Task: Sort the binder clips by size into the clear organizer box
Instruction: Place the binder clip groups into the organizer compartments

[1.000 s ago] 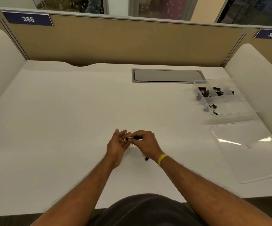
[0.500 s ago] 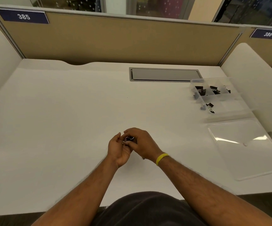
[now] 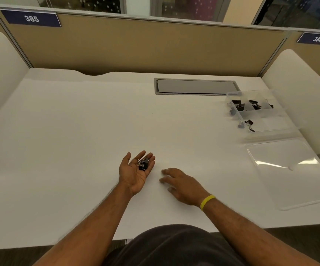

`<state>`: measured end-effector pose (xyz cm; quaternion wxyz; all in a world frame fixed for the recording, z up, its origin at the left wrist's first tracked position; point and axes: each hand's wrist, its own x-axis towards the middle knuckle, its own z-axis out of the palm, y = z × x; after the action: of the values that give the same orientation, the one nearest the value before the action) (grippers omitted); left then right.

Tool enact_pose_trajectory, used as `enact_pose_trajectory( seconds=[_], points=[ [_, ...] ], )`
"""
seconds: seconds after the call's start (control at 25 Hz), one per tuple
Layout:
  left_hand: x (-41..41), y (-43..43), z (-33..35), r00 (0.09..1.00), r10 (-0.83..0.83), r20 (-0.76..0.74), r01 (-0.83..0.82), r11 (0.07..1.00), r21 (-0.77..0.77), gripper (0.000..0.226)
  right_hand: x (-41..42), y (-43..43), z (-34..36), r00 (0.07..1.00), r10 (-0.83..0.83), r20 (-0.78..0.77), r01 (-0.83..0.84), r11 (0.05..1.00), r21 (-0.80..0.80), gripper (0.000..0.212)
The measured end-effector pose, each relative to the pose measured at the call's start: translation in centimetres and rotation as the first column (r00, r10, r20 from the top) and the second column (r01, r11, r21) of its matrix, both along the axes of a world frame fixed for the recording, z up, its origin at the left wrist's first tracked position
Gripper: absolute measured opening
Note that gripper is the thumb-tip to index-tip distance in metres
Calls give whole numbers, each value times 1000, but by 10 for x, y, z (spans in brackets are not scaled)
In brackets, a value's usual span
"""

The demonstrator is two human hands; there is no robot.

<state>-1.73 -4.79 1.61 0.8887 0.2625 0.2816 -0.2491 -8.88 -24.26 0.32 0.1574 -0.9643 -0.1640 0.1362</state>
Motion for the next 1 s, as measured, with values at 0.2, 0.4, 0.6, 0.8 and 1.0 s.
enact_pose_trajectory(
  seconds=[0.2, 0.4, 0.6, 0.8, 1.0],
  points=[
    [-1, 1, -1, 1000, 1, -6, -1, 1000, 0, 58, -6, -1, -9, 984, -38, 174, 35, 999, 24, 27],
    [-2, -4, 1, 1000, -17, 2, 17, 1000, 1, 58, 3, 4, -2, 923, -384, 33, 338, 847, 411, 23],
    [-5, -17, 8, 997, -74, 24, 73, 997, 33, 59, 18, 23, 37, 821, -560, -107, 412, 453, 791, 23],
    [-9, -29, 13, 982, -180, 53, 178, 983, 45, 69, 34, 36, 52, 884, -466, 11, 290, 567, 771, 22],
    [1, -76, 23, 970, -229, 83, 230, 973, -3, 65, 23, -13, 57, 755, -656, -4, 403, 459, 792, 18]
  ],
)
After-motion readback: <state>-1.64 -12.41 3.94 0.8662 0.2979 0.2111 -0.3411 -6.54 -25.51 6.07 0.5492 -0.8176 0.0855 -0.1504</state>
